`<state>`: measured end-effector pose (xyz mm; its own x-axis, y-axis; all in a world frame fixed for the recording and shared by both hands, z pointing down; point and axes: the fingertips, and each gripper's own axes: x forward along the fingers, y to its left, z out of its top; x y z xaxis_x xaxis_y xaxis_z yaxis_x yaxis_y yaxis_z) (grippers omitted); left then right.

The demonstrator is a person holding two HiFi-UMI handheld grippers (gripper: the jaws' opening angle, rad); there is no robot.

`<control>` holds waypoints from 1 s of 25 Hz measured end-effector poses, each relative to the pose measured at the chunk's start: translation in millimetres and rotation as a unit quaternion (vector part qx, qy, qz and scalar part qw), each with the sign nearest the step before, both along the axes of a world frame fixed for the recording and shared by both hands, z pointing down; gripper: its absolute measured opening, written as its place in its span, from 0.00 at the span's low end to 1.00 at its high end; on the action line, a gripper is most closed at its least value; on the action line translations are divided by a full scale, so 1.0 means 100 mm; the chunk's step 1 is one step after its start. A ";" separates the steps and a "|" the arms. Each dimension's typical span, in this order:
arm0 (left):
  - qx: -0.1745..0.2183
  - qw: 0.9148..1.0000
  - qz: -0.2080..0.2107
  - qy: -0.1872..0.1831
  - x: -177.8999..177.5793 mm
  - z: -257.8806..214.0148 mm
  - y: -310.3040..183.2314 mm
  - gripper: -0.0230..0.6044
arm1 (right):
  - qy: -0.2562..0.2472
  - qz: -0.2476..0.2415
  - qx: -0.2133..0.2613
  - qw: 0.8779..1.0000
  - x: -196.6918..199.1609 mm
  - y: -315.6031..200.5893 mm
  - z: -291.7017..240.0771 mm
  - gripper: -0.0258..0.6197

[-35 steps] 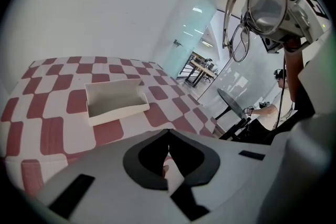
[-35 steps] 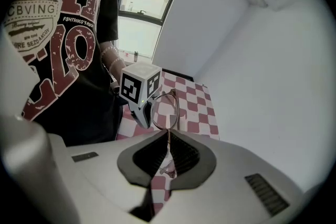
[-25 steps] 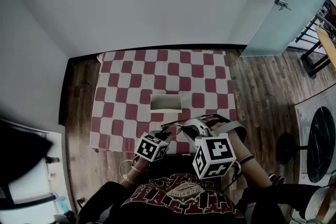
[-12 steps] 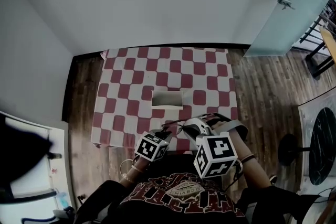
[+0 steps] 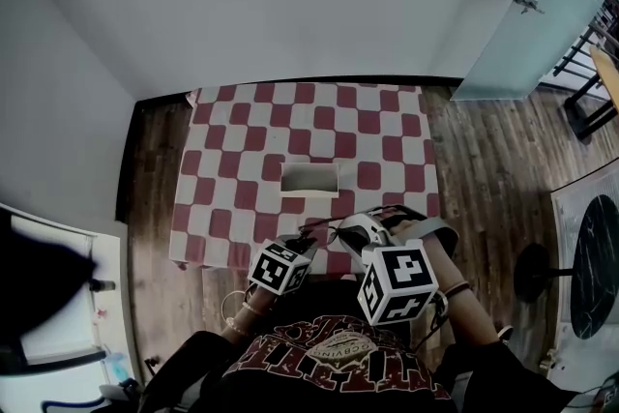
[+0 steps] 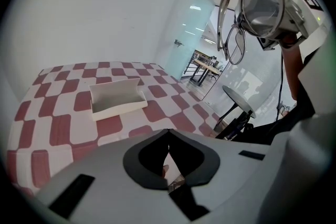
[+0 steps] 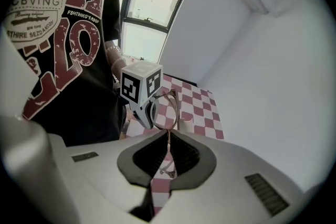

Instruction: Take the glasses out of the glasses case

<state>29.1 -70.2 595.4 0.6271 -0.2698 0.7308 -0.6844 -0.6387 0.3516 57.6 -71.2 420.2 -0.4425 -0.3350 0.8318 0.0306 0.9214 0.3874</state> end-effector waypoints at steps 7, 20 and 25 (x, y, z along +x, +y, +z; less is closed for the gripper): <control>0.008 1.000 -0.011 0.015 0.00 -0.07 -0.08 0.05 | 0.002 -0.003 -0.005 1.000 -0.03 -0.02 0.02 0.09; 0.002 1.000 -0.013 0.014 -0.04 -0.05 -0.10 0.05 | 0.007 -0.004 -0.012 1.000 -0.04 -0.05 0.08 0.09; 0.001 1.000 -0.015 0.015 -0.07 -0.05 -0.13 0.05 | 0.010 -0.006 -0.011 1.000 -0.05 -0.09 0.09 0.09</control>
